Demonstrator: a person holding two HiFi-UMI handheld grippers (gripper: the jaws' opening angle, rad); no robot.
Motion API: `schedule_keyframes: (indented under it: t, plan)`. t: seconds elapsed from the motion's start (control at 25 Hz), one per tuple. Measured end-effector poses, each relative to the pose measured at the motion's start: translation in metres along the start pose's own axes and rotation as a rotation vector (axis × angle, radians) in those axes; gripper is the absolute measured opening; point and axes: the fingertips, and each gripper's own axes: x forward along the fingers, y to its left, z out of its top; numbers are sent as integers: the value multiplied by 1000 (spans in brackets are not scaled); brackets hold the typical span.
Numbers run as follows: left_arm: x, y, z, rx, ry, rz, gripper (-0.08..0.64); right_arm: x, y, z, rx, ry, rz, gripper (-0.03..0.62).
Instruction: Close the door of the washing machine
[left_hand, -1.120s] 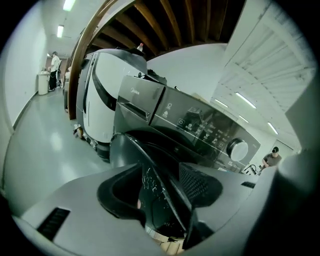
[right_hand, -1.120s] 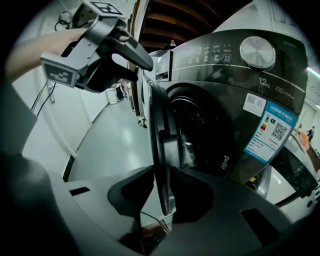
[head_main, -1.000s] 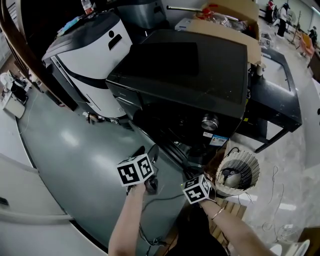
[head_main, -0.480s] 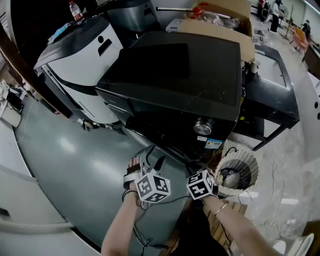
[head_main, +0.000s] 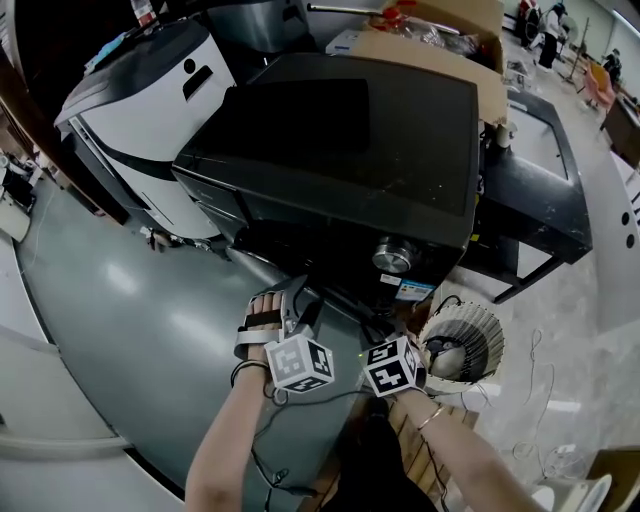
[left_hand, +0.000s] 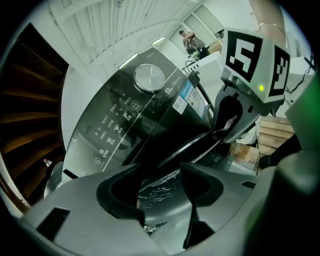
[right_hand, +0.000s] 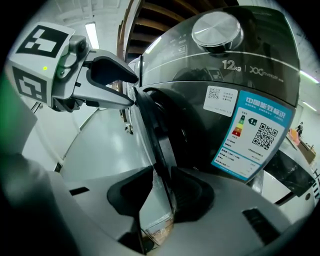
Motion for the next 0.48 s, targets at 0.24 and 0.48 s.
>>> schedule_keyframes:
  t: [0.24,0.48]
  plan:
    - [10,2,-2,-57,-17,7,258,6,-8,2,22,-9,-33,130]
    - [15,6,-2,-87,-35,15,259,10,-15,7,-4,-9,-111,133]
